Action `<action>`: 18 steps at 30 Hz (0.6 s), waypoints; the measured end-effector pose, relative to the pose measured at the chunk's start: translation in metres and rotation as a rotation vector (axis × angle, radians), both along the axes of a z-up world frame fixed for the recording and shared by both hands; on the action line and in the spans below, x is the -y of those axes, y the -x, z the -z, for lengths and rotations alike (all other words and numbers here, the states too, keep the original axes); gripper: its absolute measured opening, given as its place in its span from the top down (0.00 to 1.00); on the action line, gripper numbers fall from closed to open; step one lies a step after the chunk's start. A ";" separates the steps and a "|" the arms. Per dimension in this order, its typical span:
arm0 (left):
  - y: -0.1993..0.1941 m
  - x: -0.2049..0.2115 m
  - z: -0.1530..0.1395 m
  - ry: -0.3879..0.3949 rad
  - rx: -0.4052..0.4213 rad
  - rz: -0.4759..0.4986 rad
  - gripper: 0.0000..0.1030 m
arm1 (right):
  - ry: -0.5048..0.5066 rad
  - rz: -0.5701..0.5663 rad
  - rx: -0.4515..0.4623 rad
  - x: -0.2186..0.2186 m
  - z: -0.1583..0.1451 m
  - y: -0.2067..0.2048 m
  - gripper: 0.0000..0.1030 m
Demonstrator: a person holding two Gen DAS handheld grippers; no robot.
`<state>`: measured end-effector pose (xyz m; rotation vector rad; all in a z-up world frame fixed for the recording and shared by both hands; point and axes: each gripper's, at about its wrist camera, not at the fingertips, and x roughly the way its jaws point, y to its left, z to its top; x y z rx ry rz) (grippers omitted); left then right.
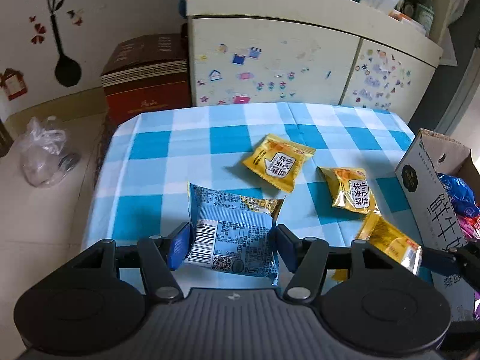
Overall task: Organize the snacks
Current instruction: 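Grasp the large yellow bag with the right gripper while the left gripper grasps the light blue bag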
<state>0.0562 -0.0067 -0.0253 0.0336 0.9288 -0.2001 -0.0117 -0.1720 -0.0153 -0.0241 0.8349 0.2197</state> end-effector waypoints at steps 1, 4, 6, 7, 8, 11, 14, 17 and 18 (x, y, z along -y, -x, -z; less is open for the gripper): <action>0.003 -0.001 0.000 -0.001 0.001 -0.004 0.36 | 0.002 0.004 0.003 0.001 -0.002 0.003 0.44; 0.012 -0.002 0.000 0.002 -0.002 -0.012 0.36 | 0.003 0.022 0.012 0.005 -0.006 0.011 0.44; 0.018 -0.003 0.001 0.006 -0.005 -0.013 0.36 | 0.000 0.035 0.017 0.008 -0.008 0.015 0.44; 0.021 -0.003 0.001 0.006 -0.005 -0.013 0.36 | -0.002 0.042 0.020 0.009 -0.010 0.017 0.44; 0.025 -0.002 0.002 0.005 -0.004 -0.013 0.36 | -0.004 0.048 0.023 0.011 -0.011 0.018 0.44; 0.034 -0.003 0.003 0.008 -0.006 -0.018 0.36 | -0.020 0.070 0.033 0.016 -0.016 0.022 0.44; 0.040 -0.004 0.003 0.007 -0.006 -0.030 0.36 | -0.035 0.089 0.044 0.021 -0.021 0.025 0.44; 0.045 -0.003 0.002 0.004 0.002 -0.035 0.36 | -0.052 0.104 0.058 0.026 -0.027 0.028 0.44; 0.047 -0.003 0.002 0.006 0.003 -0.037 0.36 | -0.058 0.108 0.063 0.027 -0.029 0.030 0.44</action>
